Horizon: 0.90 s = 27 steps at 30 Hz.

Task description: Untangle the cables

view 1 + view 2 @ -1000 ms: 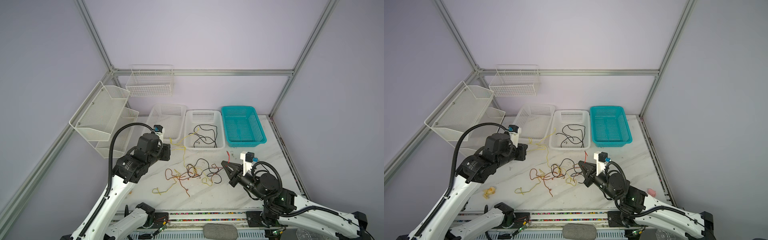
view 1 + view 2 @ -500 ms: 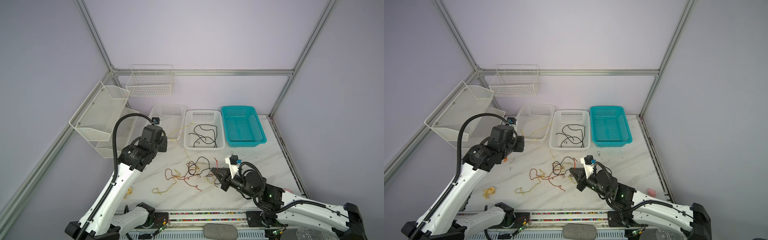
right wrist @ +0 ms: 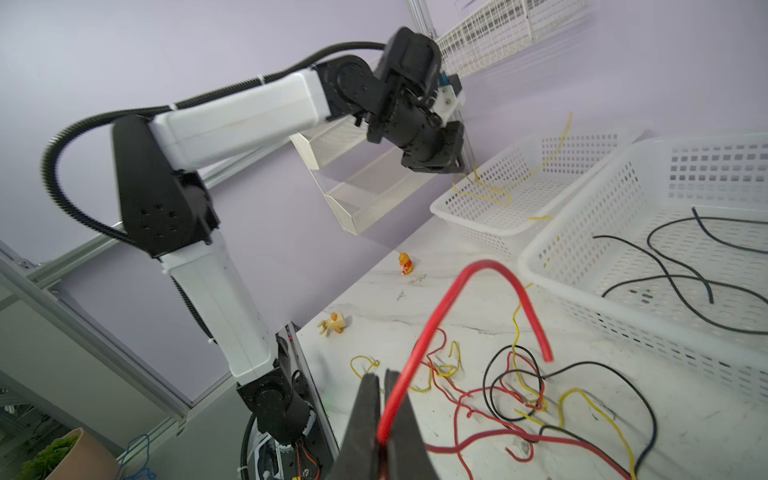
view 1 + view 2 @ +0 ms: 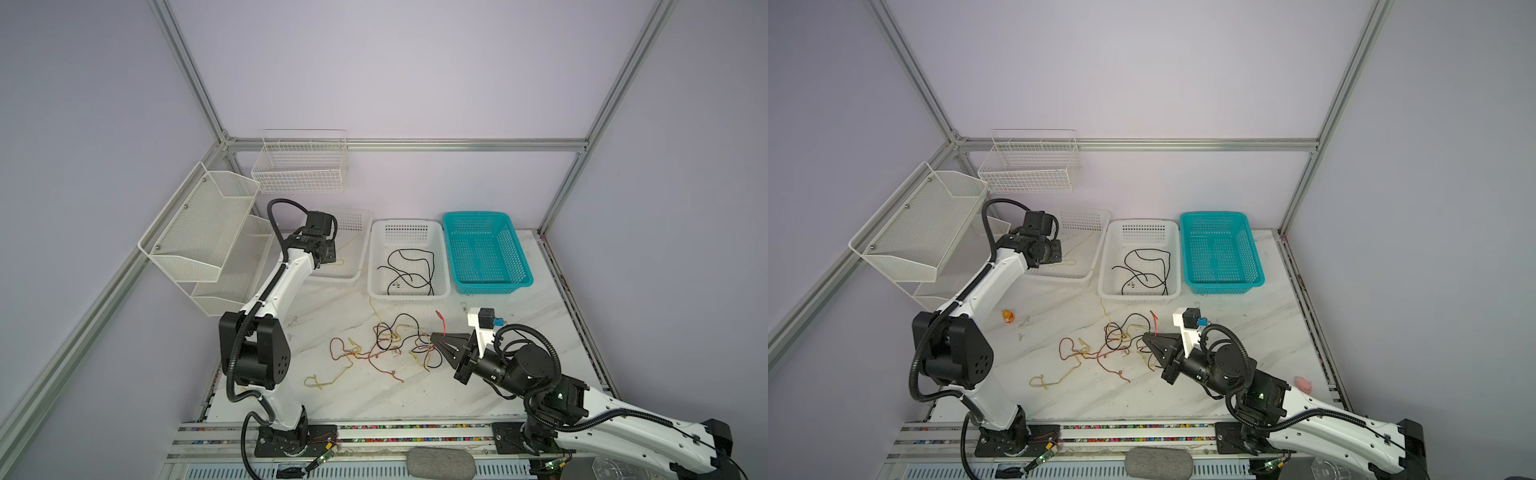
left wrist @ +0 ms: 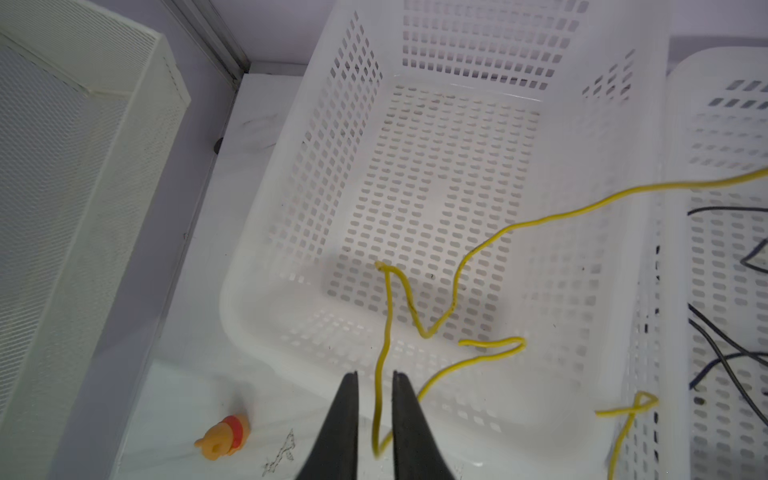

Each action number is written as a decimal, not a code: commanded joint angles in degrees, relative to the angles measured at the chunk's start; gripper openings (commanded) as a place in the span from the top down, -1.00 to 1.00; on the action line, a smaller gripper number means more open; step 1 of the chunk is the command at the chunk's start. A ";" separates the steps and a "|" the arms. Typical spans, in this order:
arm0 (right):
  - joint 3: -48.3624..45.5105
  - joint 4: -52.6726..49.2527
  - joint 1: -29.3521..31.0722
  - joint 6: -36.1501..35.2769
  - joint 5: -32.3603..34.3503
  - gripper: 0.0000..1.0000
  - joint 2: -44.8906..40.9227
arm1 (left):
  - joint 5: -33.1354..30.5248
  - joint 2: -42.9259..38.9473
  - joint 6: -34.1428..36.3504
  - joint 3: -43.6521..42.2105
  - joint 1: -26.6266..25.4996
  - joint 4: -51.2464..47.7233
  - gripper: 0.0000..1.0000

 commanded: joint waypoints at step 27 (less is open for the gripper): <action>9.70 -3.33 0.02 -2.50 4.37 1.00 -0.72 | 29.40 -36.76 -19.08 -37.73 -15.63 9.82 -0.62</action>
